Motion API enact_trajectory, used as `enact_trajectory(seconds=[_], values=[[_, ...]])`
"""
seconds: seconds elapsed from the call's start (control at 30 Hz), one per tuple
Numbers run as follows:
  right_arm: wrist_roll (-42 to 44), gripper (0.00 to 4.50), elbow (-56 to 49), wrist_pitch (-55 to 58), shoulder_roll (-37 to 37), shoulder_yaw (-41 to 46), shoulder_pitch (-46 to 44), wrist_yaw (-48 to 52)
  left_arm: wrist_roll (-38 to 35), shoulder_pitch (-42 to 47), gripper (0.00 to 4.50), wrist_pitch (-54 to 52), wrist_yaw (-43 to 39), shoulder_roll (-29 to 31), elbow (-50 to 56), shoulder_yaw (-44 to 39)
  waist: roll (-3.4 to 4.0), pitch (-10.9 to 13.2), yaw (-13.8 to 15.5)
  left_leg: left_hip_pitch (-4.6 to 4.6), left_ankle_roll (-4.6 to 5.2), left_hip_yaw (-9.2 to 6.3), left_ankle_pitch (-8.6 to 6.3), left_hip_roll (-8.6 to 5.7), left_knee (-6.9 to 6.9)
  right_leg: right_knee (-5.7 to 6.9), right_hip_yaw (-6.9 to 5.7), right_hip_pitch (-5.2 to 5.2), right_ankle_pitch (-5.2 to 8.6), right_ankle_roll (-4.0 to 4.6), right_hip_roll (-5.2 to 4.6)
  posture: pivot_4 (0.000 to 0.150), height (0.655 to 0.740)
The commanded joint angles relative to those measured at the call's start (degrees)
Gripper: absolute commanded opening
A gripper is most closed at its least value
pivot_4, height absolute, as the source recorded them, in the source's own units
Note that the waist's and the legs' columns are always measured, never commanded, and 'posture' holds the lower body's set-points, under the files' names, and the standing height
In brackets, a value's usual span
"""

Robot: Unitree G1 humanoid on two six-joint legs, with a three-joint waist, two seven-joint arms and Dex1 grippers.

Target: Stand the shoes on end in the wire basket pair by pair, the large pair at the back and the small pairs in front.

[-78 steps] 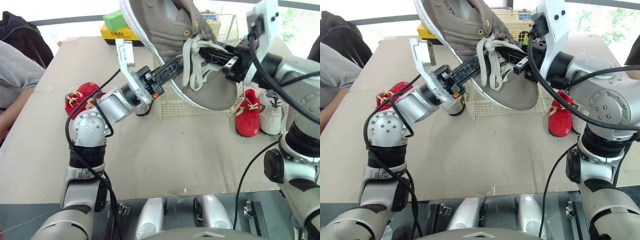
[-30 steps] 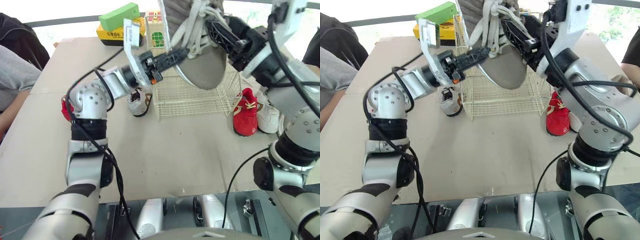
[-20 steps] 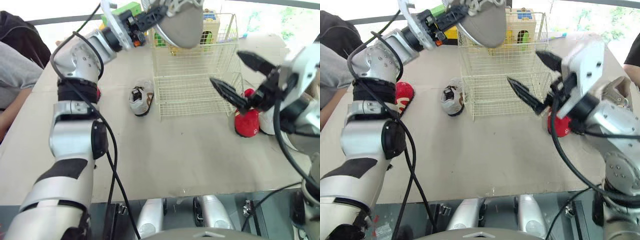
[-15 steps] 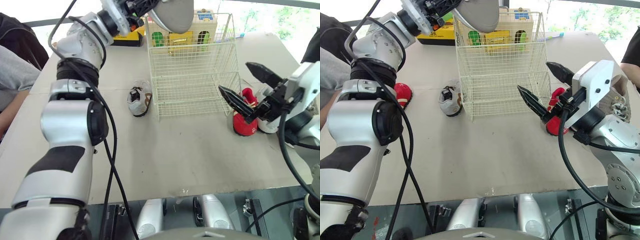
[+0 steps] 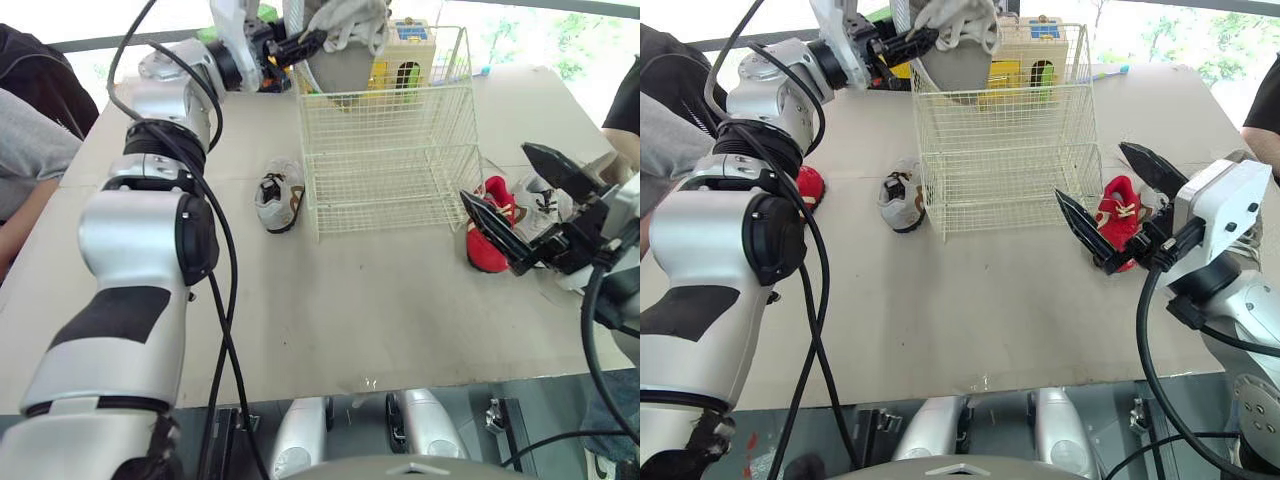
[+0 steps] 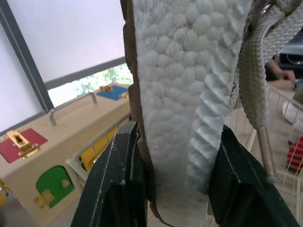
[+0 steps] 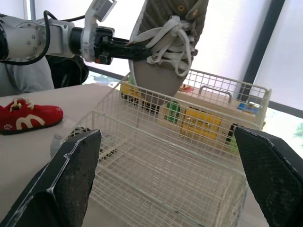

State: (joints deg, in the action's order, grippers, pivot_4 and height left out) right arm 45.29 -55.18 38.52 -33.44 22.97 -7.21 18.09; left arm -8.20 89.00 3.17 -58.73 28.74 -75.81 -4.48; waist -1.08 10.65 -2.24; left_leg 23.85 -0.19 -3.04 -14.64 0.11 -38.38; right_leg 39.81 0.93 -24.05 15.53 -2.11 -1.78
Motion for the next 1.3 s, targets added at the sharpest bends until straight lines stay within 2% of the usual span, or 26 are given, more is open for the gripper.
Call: enact_trajectory(seconds=[0.03, 0.13, 0.2, 0.27, 0.33, 0.57, 0.7, 0.83, 0.93, 1.0, 1.07, 1.17, 1.3], values=[[0.77, 4.31, -1.50, -1.88, -0.96, 0.35, -0.37, -1.04, 1.67, 0.07, 1.29, 0.47, -1.69, 0.42, 0.91, -0.42, 0.00, 0.00, -0.03, 0.00, 0.00, 0.00, 0.00, 0.00, 0.00, 0.00, 0.00, 0.00, 0.00, 0.00, 0.00, 0.150, 0.7400], [0.35, 4.31, -1.29, -2.15, -1.25, -1.14, -0.70, -1.52, 2.92, -1.19, 1.29, -1.50, -2.55, 0.99, 0.68, -0.45, 0.00, 0.00, -0.16, -0.01, 0.00, 0.03, 0.00, 0.00, 0.01, -0.02, 0.03, 0.00, 0.00, 0.00, 0.00, 0.150, 0.7400], [0.47, 4.35, -1.08, -2.38, -1.46, -1.74, -0.85, -1.68, 2.55, -1.02, 2.30, -2.96, -3.21, 1.73, 0.84, -1.31, 0.00, 0.00, -0.25, -0.01, 0.00, 0.02, 0.00, 0.01, 0.01, -0.04, 0.03, 0.00, 0.00, 0.00, 0.01, 0.150, 0.7400], [0.67, 4.35, -0.83, -2.61, -1.75, -2.00, -0.83, -1.60, 2.11, -0.43, 3.04, -4.38, -4.29, 2.57, 1.28, -1.89, 0.00, -0.01, -0.30, -0.07, 0.00, 0.08, 0.00, 0.01, 0.01, 0.00, 0.09, 0.00, 0.00, 0.00, 0.02, 0.150, 0.7400], [0.61, 4.35, -0.41, -2.79, -1.99, -2.27, -0.87, -1.47, 1.79, 0.10, 4.03, -5.99, -6.28, 3.64, 1.95, -2.43, 0.00, -0.01, -0.42, -0.12, 0.00, 0.09, 0.00, 0.02, 0.00, 0.06, 0.11, 0.01, 0.00, 0.00, 0.04, 0.150, 0.7400], [-0.10, 4.35, 2.50, -3.44, -2.67, -4.07, -2.15, -0.24, 0.57, -0.99, 4.03, -10.13, -11.50, 7.36, 4.86, -3.84, 0.00, -0.01, -0.12, -0.11, 0.00, 0.01, 0.00, 0.06, -0.08, 0.13, 0.06, 0.03, -0.01, 0.02, 0.10, 0.150, 0.7400], [-0.44, 4.35, 4.41, -3.89, -3.06, -5.25, -3.28, 0.93, -0.70, -3.49, 4.03, -7.79, -15.24, 7.45, 9.29, -4.15, -0.01, -0.01, 0.19, -0.05, -0.01, 0.02, 0.01, 0.03, -0.10, 0.05, 0.03, 0.05, -0.01, 0.01, 0.02, 0.150, 0.7400], [-0.64, 4.35, 5.69, -4.25, -3.50, -5.91, -3.99, 1.81, 1.02, -5.19, 4.03, -0.34, -13.94, 5.82, 15.44, -2.07, -0.01, -0.01, 0.36, -0.02, -0.01, -0.03, 0.01, 0.04, -0.12, 0.06, -0.02, 0.05, -0.01, 0.01, 0.00, 0.150, 0.7400], [-1.14, 4.35, 5.75, -4.07, -4.30, -5.88, -3.89, 2.13, 2.50, -6.15, 4.03, 3.22, -11.89, 2.96, 24.08, 0.90, -0.02, -0.01, 0.47, -0.01, -0.01, -0.03, 0.01, 0.04, -0.14, 0.06, -0.01, 0.06, -0.01, 0.01, -0.02, 0.150, 0.7400], [-1.24, 4.35, 5.14, -4.01, -4.72, -5.32, -3.03, 2.04, 8.17, -7.14, 4.03, 3.92, -2.68, 1.37, 31.26, 4.31, -0.02, -0.01, 0.60, -0.02, -0.01, -0.04, 0.01, 0.04, -0.14, 0.05, -0.01, 0.09, -0.01, 0.01, -0.04, 0.150, 0.7400], [-1.17, 4.35, 4.87, -3.97, -4.84, -5.17, -2.78, 1.72, 9.65, -7.94, 4.03, 3.86, -0.27, 0.19, 35.25, 6.09, -0.03, -0.02, 0.64, -0.04, -0.01, -0.11, 0.00, 0.04, -0.15, 0.05, 0.01, 0.11, -0.02, 0.00, -0.05, 0.150, 0.7400], [-1.21, 4.35, 4.50, -4.00, -4.85, -5.28, -2.56, 1.21, 10.65, -9.20, 4.03, 3.82, 0.90, -1.19, 38.54, 8.18, -0.02, -0.02, 0.24, -0.09, -0.01, -0.17, 0.00, 0.03, -0.15, 0.09, 0.06, 0.12, -0.02, 0.00, -0.02, 0.150, 0.7400], [-1.60, 4.35, 3.97, -4.04, -4.61, -5.53, -2.31, 0.52, 15.30, -8.97, 4.03, 8.63, 4.37, -2.28, 37.31, 12.36, -0.02, -0.03, -0.07, -0.14, -0.01, -0.17, 0.01, 0.04, -0.14, 0.13, 0.07, 0.12, -0.02, 0.01, 0.04, 0.150, 0.7400]])
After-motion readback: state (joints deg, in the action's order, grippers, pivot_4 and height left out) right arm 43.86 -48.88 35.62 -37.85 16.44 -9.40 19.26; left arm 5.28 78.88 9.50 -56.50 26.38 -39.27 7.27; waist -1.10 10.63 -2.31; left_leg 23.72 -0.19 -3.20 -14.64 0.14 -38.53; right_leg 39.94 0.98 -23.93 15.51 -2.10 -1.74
